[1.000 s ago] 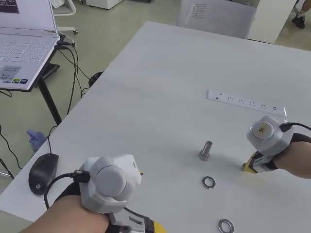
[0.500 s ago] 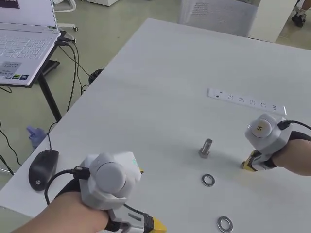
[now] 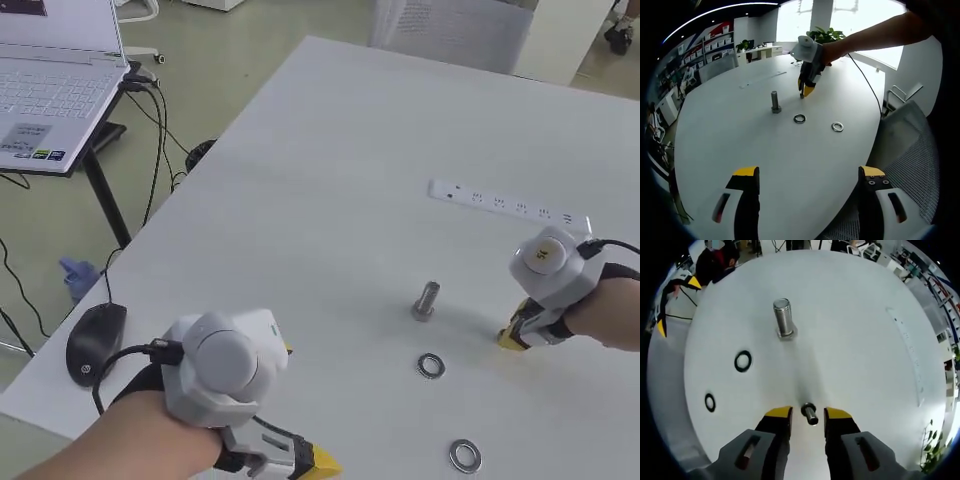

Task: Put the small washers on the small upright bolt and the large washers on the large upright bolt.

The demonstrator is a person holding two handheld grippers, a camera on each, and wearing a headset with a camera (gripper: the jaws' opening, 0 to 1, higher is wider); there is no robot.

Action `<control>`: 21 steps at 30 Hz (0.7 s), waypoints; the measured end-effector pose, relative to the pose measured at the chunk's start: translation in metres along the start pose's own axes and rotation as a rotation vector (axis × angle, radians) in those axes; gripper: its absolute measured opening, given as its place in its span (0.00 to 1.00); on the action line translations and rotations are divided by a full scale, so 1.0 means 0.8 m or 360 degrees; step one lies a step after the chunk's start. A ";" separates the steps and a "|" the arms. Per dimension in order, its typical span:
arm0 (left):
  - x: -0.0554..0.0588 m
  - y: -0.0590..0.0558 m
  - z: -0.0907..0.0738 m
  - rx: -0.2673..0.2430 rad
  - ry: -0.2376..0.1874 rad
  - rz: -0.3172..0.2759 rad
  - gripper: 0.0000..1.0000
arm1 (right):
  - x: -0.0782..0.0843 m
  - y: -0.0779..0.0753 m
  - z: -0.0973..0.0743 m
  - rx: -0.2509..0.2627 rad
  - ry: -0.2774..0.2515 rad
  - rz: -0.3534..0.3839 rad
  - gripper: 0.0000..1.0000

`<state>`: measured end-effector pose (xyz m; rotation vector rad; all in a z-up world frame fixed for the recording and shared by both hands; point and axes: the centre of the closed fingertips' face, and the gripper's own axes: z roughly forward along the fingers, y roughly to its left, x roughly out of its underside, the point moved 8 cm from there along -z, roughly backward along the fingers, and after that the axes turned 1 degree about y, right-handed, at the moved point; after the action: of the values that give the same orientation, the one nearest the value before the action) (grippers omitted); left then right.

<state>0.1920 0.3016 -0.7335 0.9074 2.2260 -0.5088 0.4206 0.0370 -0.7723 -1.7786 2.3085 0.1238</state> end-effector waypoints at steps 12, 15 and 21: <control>-0.008 0.000 -0.005 -0.0004 -0.0028 0.0037 0.82 | 0.001 -0.002 -0.029 0.0018 -0.0035 0.0062 0.28; -0.010 0.000 -0.006 0.0003 -0.0029 0.0048 0.82 | 0.001 0.002 -0.038 0.0037 -0.0042 0.0054 0.28; -0.012 -0.002 -0.007 0.0027 -0.0041 0.0084 0.82 | -0.001 0.013 -0.060 0.0054 -0.0077 0.0055 0.28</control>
<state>0.1937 0.2995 -0.7222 0.9603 2.1717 -0.5127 0.4049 0.0305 -0.7266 -1.7011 2.2942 0.1312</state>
